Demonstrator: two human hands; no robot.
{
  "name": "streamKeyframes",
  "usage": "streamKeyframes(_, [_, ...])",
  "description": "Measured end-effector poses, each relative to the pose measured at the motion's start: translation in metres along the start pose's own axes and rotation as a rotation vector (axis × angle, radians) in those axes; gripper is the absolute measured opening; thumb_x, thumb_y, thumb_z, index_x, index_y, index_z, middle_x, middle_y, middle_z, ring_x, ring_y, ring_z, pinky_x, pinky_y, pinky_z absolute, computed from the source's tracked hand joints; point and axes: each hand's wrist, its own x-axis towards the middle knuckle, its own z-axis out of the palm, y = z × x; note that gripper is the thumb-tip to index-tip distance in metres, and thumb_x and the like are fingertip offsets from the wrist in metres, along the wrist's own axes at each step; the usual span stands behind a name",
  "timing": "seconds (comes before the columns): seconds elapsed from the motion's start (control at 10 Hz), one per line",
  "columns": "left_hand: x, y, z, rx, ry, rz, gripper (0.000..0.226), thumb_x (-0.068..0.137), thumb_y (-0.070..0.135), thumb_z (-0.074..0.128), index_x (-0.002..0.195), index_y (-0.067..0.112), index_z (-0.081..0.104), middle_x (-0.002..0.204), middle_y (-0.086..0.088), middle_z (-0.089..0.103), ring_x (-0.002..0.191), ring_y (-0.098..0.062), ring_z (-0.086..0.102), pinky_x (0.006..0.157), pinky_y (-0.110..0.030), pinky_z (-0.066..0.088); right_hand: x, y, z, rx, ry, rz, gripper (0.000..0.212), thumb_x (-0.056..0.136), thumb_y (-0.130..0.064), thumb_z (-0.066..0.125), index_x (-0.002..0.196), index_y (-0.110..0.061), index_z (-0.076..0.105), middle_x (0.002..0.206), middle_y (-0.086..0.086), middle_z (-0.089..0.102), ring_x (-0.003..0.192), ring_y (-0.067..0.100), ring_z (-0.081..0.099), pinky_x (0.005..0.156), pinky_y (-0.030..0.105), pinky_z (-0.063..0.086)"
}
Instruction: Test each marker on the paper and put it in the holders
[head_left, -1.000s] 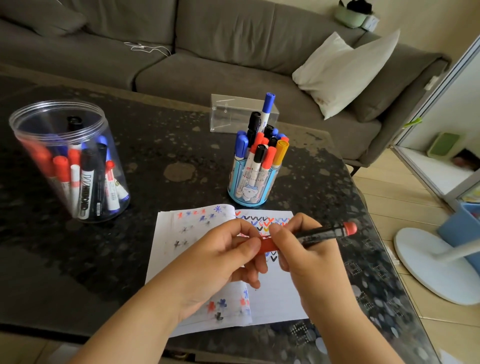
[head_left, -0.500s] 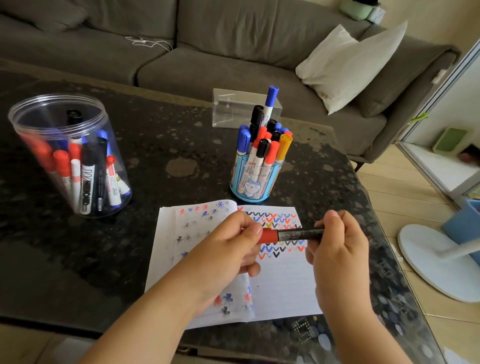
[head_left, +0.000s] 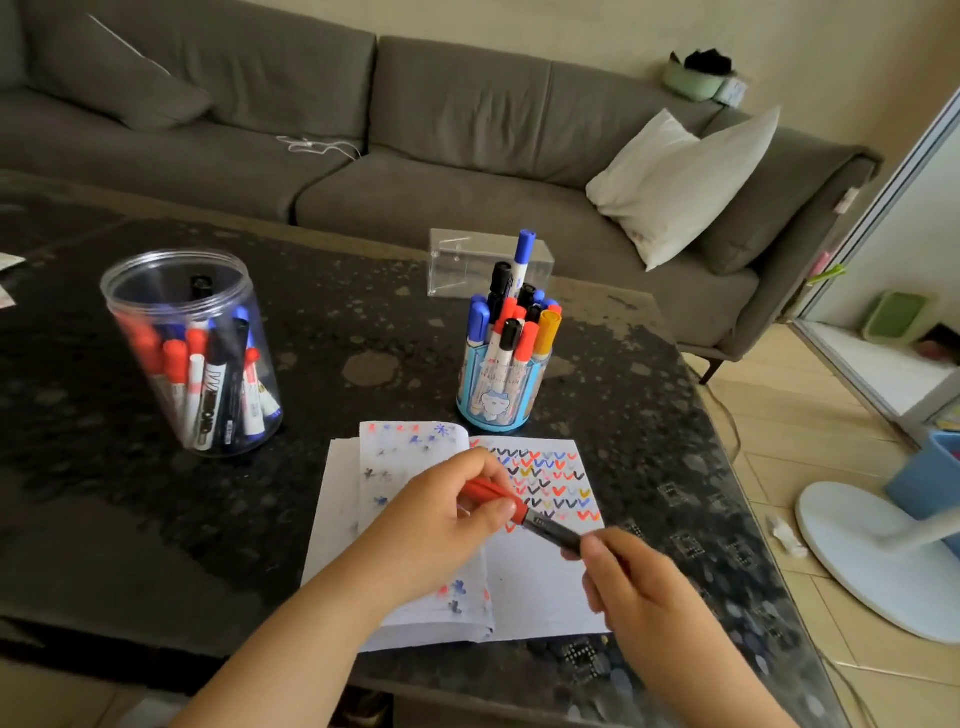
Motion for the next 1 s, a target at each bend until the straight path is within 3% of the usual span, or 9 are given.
streamKeyframes(0.2, [-0.014,0.022,0.015,0.180,0.056,0.027,0.013,0.091,0.032,0.056,0.101,0.040,0.051,0.119,0.022,0.050,0.104,0.004,0.050,0.088,-0.011,0.037,-0.030,-0.018,-0.016,-0.166,0.006,0.011,0.013,0.097,-0.029,0.047,0.095,-0.026,0.060,0.069,-0.005,0.061,0.059,0.000,0.052,0.054,0.007,0.038])
streamKeyframes(0.3, [-0.032,0.034,0.008,0.302,0.226,0.058,0.037,0.092,0.035,0.054,0.127,0.037,0.040,0.136,0.017,0.041,0.122,-0.001,0.042,0.096,-0.017,0.034,-0.043,-0.029,-0.021,-0.101,0.153,-0.026,0.008,0.094,-0.025,0.052,0.096,-0.024,0.060,0.065,-0.005,0.061,0.059,0.001,0.053,0.055,0.007,0.039])
streamKeyframes(0.4, [-0.077,0.034,-0.017,0.358,0.474,0.120,0.032,0.092,0.033,0.054,0.123,0.031,0.047,0.125,0.014,0.050,0.114,-0.004,0.048,0.095,-0.019,0.037,-0.061,-0.049,-0.021,-0.037,0.192,-0.196,0.009,0.091,-0.020,0.057,0.095,-0.026,0.063,0.064,-0.004,0.063,0.061,-0.002,0.057,0.060,0.005,0.040])
streamKeyframes(0.5, [-0.149,0.010,-0.043,0.420,0.714,0.111,0.024,0.087,0.027,0.058,0.111,0.027,0.057,0.096,0.021,0.054,0.089,-0.001,0.055,0.079,-0.021,0.045,-0.080,-0.080,-0.005,-0.018,0.066,-0.410,0.020,0.085,-0.017,0.064,0.089,-0.037,0.062,0.065,-0.009,0.066,0.067,-0.009,0.059,0.060,0.003,0.040])
streamKeyframes(0.6, [-0.237,-0.027,-0.064,0.473,0.854,-0.087,0.015,0.088,0.028,0.057,0.103,0.030,0.056,0.087,0.022,0.053,0.082,-0.001,0.055,0.071,-0.018,0.045,-0.098,-0.111,0.038,-0.039,-0.117,-0.558,0.017,0.081,-0.026,0.066,0.081,-0.042,0.061,0.074,-0.020,0.067,0.076,-0.008,0.060,0.063,0.004,0.042])
streamKeyframes(0.7, [-0.319,-0.061,-0.073,0.502,0.938,-0.325,0.010,0.089,0.029,0.057,0.097,0.032,0.053,0.086,0.020,0.054,0.082,0.000,0.055,0.066,-0.013,0.042,-0.115,-0.137,0.101,-0.127,-0.288,-0.714,0.019,0.083,-0.026,0.065,0.079,-0.039,0.052,0.063,-0.012,0.060,0.075,-0.011,0.055,0.060,0.005,0.040])
streamKeyframes(0.8, [-0.375,-0.085,-0.076,0.504,1.013,-0.477,0.009,0.088,0.027,0.058,0.095,0.031,0.054,0.084,0.019,0.052,0.079,0.003,0.051,0.064,-0.011,0.037,-0.134,-0.158,0.168,-0.205,-0.510,-0.782,0.012,0.090,-0.023,0.061,0.091,-0.030,0.051,0.059,-0.012,0.049,0.062,-0.011,0.052,0.053,0.009,0.038])
streamKeyframes(0.9, [-0.405,-0.100,-0.079,0.491,1.021,-0.570,0.009,0.089,0.027,0.057,0.094,0.031,0.051,0.085,0.018,0.051,0.081,0.001,0.050,0.065,-0.012,0.038,-0.142,-0.166,0.231,-0.289,-0.686,-0.785,0.014,0.094,-0.024,0.055,0.106,-0.017,0.052,0.074,-0.009,0.056,0.062,0.002,0.058,0.053,0.012,0.043])
streamKeyframes(1.0, [-0.418,-0.110,-0.086,0.491,1.034,-0.610,0.009,0.089,0.027,0.056,0.097,0.029,0.052,0.085,0.016,0.051,0.078,-0.003,0.051,0.066,-0.021,0.045,-0.145,-0.170,0.278,-0.384,-0.853,-0.673,0.042,0.094,-0.024,0.056,0.132,-0.018,0.041,0.115,0.002,0.060,0.100,0.015,0.061,0.079,0.020,0.048])
